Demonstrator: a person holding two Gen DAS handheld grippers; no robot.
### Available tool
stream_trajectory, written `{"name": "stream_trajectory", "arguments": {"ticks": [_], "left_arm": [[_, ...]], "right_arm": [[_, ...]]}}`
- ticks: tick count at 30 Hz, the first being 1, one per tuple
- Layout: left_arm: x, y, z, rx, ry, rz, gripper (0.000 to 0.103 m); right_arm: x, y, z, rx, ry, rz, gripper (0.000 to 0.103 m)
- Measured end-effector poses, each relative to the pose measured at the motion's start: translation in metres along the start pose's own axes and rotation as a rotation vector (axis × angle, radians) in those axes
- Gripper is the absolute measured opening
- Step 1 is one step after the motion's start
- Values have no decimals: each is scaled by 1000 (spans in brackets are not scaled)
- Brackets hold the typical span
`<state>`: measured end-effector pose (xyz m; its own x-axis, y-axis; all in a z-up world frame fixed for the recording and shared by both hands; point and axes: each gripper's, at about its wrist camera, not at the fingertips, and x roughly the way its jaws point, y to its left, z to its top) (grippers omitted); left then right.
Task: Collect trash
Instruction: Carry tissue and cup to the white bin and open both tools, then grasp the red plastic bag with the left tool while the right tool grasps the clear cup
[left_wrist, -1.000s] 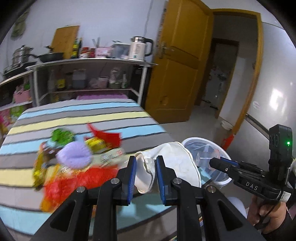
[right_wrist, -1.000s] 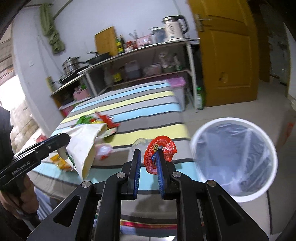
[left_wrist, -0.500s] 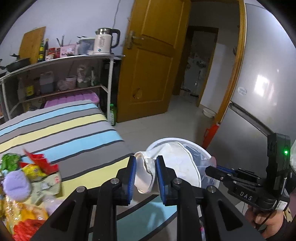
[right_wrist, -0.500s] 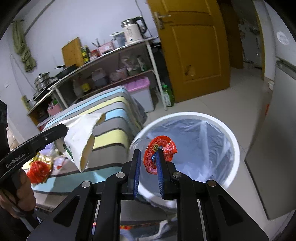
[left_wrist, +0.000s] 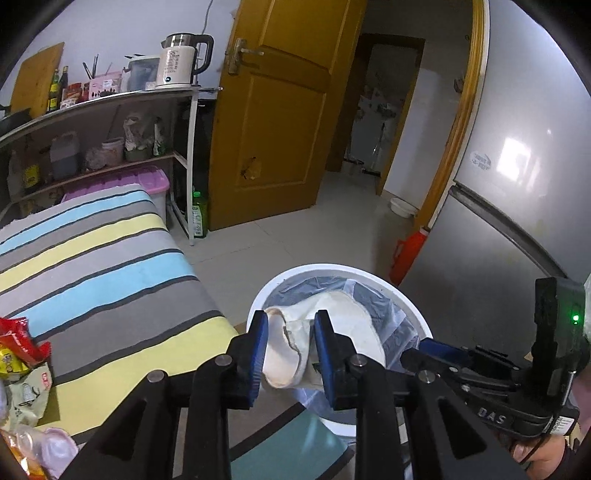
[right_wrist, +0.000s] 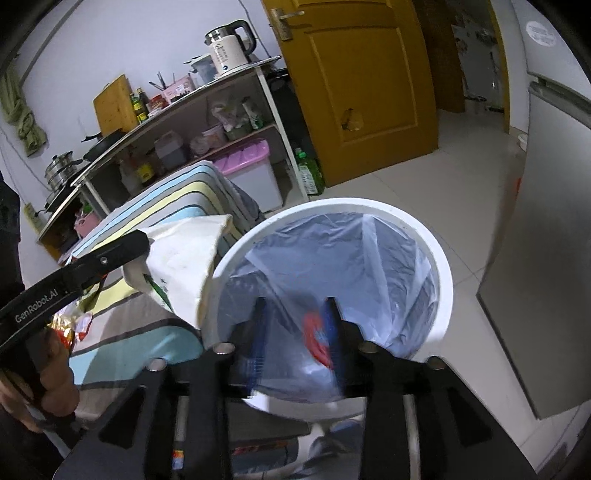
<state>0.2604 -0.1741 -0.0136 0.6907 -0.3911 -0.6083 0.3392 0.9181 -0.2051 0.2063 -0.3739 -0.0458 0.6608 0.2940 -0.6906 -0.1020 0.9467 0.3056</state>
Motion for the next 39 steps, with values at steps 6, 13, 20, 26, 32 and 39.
{"name": "stream_trajectory", "arguments": {"ticks": [6,13,20,26,32,39], "left_arm": [[7,6,1,-10,11,-3,26],[-17,10,-6,-27,-26,7,26],[-60,21,-20,-45,-74,47,26],[-102,34,-29,-54,-121,90,26],[-142,50,-46,-67,-154,132,26],[-180,74,-67,-87,-174,191,30]], "right_arm": [[-2,-5,-2,12,-5,-3,47],[-13,5,0,-3,-30,10,47],[-28,32,-1,-53,-58,42,47],[-39,66,-6,-103,-69,95,47],[-42,101,-16,-155,-59,155,47],[-40,138,-30,-214,-36,215,47]]}}
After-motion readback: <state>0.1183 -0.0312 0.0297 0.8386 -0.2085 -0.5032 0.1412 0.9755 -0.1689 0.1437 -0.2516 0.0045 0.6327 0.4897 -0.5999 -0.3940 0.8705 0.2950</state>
